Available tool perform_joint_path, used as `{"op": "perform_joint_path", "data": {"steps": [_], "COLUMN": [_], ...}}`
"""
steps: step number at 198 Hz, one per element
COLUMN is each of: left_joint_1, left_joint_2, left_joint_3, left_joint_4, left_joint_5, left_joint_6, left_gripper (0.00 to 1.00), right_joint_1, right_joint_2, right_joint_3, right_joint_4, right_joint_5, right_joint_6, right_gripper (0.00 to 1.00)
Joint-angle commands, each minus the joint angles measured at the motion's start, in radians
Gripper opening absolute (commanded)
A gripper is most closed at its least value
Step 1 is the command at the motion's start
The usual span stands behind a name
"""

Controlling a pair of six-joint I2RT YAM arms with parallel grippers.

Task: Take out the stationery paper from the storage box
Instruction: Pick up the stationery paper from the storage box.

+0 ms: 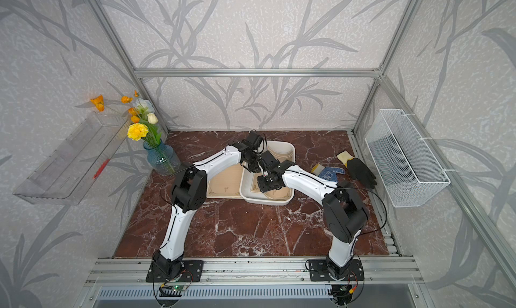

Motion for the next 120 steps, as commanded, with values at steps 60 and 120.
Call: {"op": "perform_joint_path", "data": {"steps": [60, 120], "left_joint_1": [0.008, 0.008], "left_joint_2": [-0.053, -0.052], "left_joint_3": [-0.015, -0.016], "left_joint_4": [0.007, 0.015], "left_joint_5": [0.010, 0.023], "left_joint_6": [-0.003, -0.015], "left_gripper": [0.19, 0.20], "right_joint_1": [0.000, -0.011], "right_joint_2": [-0.027, 0.011], "right_joint_3": [-0.024, -0.012], "right_joint_4": [-0.056, -0.044], "right_joint_5": [0.041, 0.019], "right_joint_6": [0.003, 0.032], "right_gripper": [0.20, 0.20]}}
